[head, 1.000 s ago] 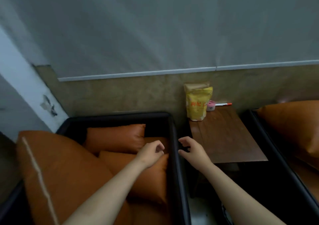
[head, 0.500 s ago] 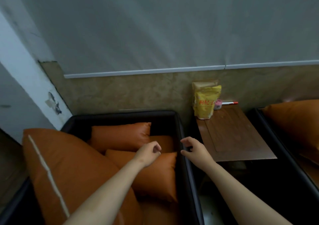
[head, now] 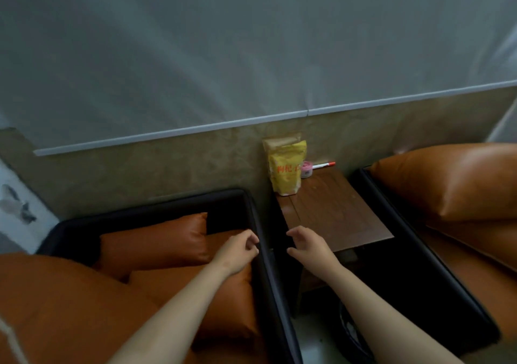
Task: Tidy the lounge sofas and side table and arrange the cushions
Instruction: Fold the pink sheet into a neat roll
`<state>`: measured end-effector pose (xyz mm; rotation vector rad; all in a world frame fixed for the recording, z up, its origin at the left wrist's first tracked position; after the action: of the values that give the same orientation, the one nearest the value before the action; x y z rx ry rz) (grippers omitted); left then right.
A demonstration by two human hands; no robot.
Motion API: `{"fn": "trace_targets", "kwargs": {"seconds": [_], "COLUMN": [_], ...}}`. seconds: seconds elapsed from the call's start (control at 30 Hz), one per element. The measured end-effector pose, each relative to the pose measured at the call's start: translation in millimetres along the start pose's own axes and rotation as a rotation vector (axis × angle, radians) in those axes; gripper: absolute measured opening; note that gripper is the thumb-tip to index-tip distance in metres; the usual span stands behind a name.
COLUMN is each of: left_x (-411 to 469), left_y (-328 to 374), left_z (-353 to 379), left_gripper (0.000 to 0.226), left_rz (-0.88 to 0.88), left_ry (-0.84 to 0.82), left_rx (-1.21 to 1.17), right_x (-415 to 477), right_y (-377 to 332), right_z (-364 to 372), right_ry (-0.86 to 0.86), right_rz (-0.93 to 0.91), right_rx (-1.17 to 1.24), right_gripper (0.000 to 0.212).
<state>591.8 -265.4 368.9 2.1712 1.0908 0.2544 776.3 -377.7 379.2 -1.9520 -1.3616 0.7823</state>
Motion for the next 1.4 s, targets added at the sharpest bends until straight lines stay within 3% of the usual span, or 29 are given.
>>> {"fn": "trace_targets", "kwargs": {"seconds": [0.4,0.83,1.03,1.4], "left_x": [53.5,57.0,55.9,149.3], "left_y": [191.3,443.0,506.3,561.5], "left_z": [90.6,293.8,362.2,424.4], "left_gripper": [0.017,0.017,0.021,0.017], "left_rz": [0.236,0.445,0.643,0.677], "left_ry": [-0.152,-0.399,-0.497,-0.575], "left_rx": [0.074,0.178,0.385,0.336], "right_x": [-74.2,-243.8,-289.2,-262.1], "right_y": [87.3,250.6,306.9,378.9], "right_z": [-148.0,-348.8,-388.4,-456.3], "right_ry": [0.268,0.496,0.544,0.496], "right_rz": [0.147,0.371,0.556,0.639], "right_rx": [-0.023,-0.060,-0.069,-0.187], "right_gripper": [0.035,0.043,0.049,0.049]}}
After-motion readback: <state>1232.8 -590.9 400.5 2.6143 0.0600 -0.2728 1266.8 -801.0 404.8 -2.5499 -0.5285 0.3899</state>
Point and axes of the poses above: each hand's wrist, its own x-axis towards the middle knuckle, its own z-axis out of the palm, y = z × x, the point moved 1 cm from there along x, towards the middle knuckle, and after that the axes turned 2 degrees about z, right-handed, at the moved point
